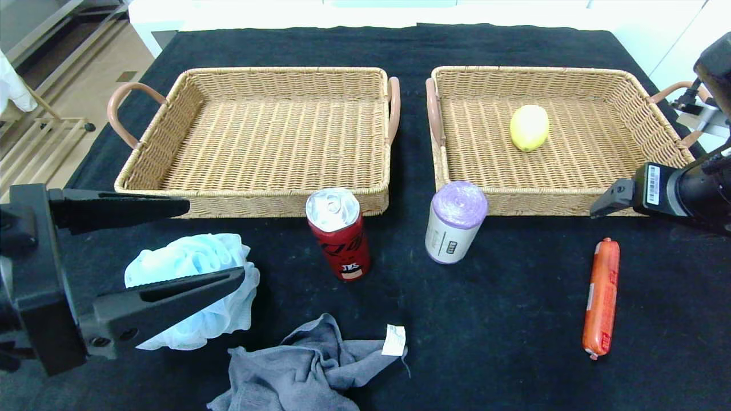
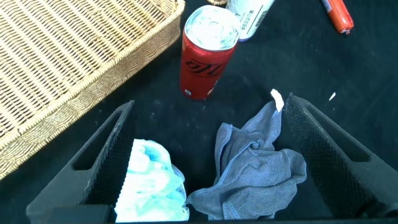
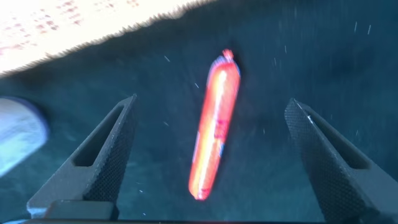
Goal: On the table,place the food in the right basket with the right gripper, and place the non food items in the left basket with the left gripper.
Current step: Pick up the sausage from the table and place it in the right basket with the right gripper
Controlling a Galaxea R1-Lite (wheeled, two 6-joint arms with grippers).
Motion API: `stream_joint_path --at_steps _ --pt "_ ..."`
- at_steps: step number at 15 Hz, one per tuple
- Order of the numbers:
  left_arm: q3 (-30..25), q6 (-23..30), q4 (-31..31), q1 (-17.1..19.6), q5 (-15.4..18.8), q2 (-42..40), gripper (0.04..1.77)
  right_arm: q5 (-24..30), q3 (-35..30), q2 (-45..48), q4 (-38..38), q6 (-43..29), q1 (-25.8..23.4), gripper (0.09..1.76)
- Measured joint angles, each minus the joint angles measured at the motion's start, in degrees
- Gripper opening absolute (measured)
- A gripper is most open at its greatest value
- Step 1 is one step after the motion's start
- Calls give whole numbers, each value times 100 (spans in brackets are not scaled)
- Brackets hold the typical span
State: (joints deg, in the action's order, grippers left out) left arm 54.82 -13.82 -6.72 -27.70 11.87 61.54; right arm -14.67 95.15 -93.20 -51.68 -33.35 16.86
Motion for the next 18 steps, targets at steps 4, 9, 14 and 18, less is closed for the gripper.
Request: stream_joint_path --at_steps 4,9,14,18 --pt "-6 2 0 0 2 0 172 21 -647 28 317 -212 0 171" --pt "-6 0 -2 0 2 0 172 369 -1340 100 813 -226 6 171" --pt "-30 0 2 0 2 0 172 364 -1676 65 1052 -230 50 171" --pt "-50 0 7 2 2 -27 172 375 -1847 -18 1176 -232 56 171"
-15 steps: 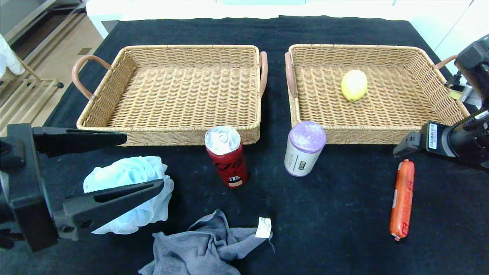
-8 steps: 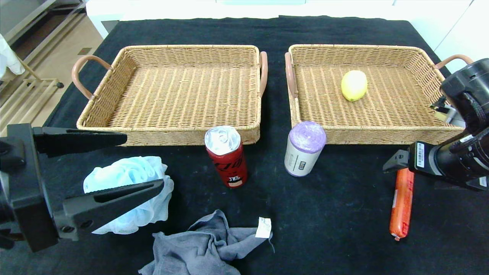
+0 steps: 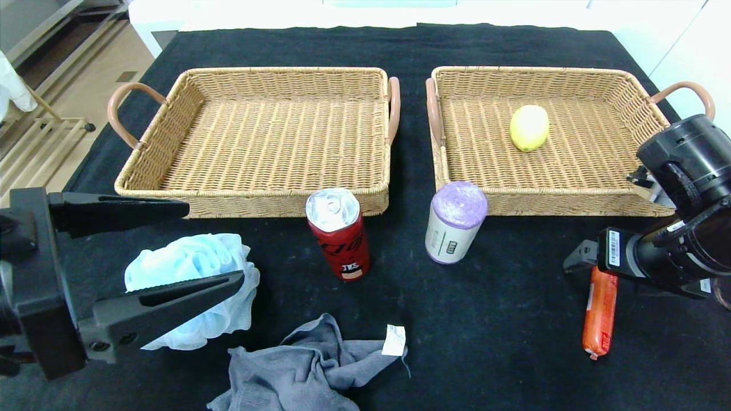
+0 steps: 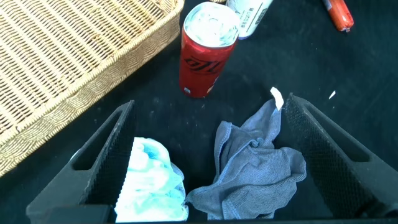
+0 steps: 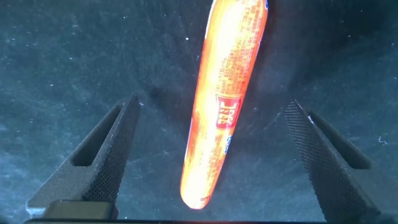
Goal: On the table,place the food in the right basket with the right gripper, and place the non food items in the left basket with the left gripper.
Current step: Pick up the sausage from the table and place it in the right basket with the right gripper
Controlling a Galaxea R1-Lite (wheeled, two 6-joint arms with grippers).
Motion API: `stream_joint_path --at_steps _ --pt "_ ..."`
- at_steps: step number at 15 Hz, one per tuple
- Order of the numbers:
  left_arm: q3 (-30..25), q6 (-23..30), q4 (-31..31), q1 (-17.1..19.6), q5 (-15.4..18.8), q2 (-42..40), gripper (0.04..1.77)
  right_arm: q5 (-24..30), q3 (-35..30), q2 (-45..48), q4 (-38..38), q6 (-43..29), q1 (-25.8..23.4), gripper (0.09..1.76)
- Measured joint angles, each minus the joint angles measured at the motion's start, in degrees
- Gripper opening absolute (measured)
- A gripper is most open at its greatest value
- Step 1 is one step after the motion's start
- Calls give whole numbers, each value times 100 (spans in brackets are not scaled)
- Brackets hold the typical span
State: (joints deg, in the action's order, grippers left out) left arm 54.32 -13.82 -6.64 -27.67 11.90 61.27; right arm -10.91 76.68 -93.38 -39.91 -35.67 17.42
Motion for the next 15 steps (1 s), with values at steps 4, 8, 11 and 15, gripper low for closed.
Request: stream_joint_path --at_steps 4,8,11,15 --pt "-7 5 0 0 0 -13 172 162 -13 -83 6 1 0 171" --pt "-9 2 0 0 0 -20 172 193 -13 -140 6 0 -12 171" --pt "-11 5 0 0 0 -20 172 193 -35 -160 59 1 -15 166" --pt "-11 2 0 -2 0 -22 172 204 -171 -163 177 1 -6 104"
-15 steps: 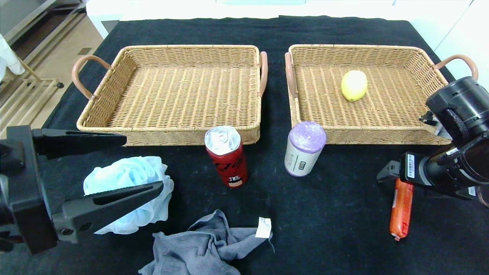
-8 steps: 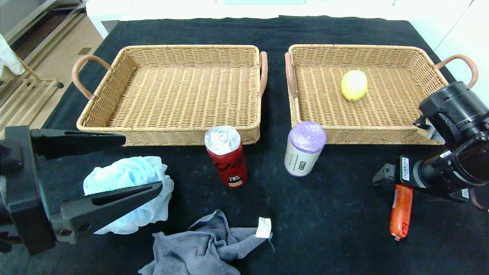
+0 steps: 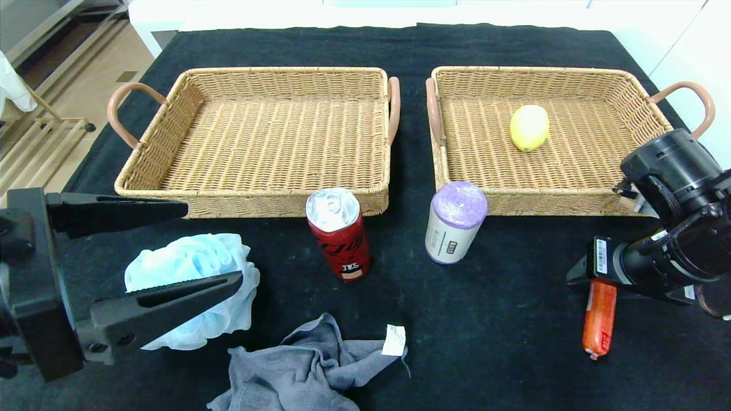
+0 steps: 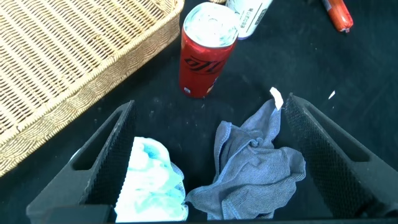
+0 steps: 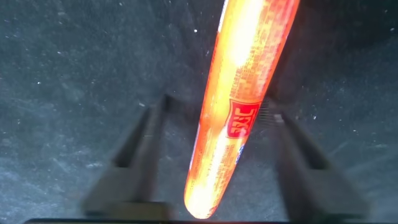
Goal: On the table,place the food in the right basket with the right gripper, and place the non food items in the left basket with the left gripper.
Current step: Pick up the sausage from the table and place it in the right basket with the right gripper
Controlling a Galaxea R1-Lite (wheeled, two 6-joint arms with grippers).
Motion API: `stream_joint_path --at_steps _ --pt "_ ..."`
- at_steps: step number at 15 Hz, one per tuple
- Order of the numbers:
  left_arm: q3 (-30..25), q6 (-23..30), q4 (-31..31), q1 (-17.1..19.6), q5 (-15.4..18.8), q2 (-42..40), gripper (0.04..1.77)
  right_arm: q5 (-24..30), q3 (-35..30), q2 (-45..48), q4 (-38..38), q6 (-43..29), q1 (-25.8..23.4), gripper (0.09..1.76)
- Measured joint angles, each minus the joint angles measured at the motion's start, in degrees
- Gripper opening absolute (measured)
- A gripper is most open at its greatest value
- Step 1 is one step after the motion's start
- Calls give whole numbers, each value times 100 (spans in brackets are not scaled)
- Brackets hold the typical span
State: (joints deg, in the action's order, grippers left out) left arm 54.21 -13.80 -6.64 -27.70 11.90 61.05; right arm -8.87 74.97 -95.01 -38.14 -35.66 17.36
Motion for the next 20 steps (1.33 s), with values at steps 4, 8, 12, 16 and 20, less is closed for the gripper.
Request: stream_joint_path --at_steps 4,8,12,16,20 --pt "0 2 -2 0 0 -2 172 30 -6 41 -11 7 0 42" --pt "0 2 -5 0 0 -6 172 41 -6 78 -13 7 6 42" --pt "-7 0 -7 0 -2 -20 172 117 -4 138 -17 9 2 42" --pt "-7 0 -10 2 0 -20 172 467 -28 312 -50 40 11 42" --pt "-7 0 -10 0 -2 -20 172 986 -6 594 -52 146 46 42"
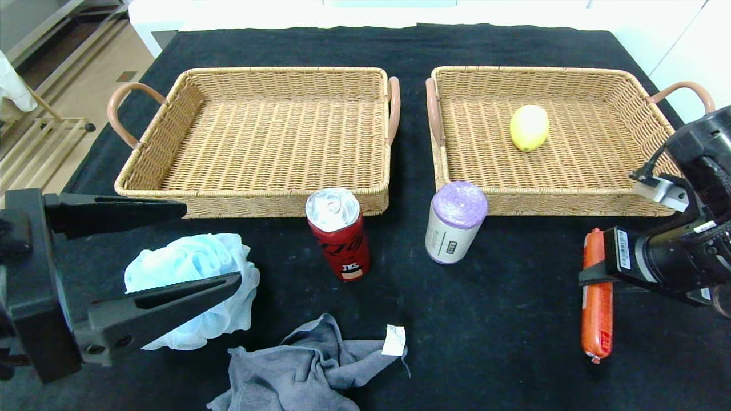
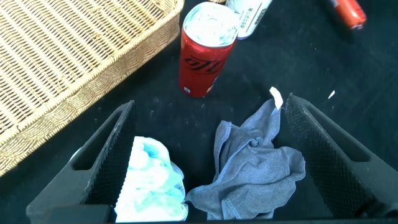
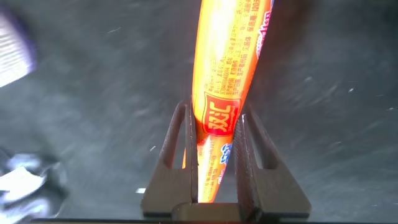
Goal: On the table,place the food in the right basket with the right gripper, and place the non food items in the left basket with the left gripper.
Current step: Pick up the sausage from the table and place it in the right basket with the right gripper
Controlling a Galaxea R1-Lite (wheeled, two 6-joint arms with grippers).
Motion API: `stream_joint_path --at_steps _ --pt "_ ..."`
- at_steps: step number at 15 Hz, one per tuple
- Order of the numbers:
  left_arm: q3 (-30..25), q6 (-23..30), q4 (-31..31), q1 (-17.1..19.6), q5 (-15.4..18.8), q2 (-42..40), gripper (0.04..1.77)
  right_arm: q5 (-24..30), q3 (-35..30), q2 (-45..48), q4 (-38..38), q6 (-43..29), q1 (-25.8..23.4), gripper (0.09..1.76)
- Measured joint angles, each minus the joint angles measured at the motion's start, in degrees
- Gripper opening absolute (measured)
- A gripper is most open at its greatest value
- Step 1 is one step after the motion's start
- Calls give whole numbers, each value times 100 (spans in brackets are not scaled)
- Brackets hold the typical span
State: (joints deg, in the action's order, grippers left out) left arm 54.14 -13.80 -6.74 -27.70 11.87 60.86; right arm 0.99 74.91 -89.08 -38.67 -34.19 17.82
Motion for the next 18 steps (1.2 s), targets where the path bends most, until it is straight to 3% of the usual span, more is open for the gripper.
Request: stream_joint_path --at_steps 3,8,10,18 --pt "-15 -2 0 0 2 9 172 0 227 208 -30 84 72 42" --pt "-17 -2 2 0 2 11 172 -72 1169 286 -206 449 6 42" --pt "-26 -2 0 0 6 13 172 -373 1577 195 -201 691 -52 42" --pt "-26 -2 2 2 9 11 172 -652 3443 -725 -160 1510 -705 42"
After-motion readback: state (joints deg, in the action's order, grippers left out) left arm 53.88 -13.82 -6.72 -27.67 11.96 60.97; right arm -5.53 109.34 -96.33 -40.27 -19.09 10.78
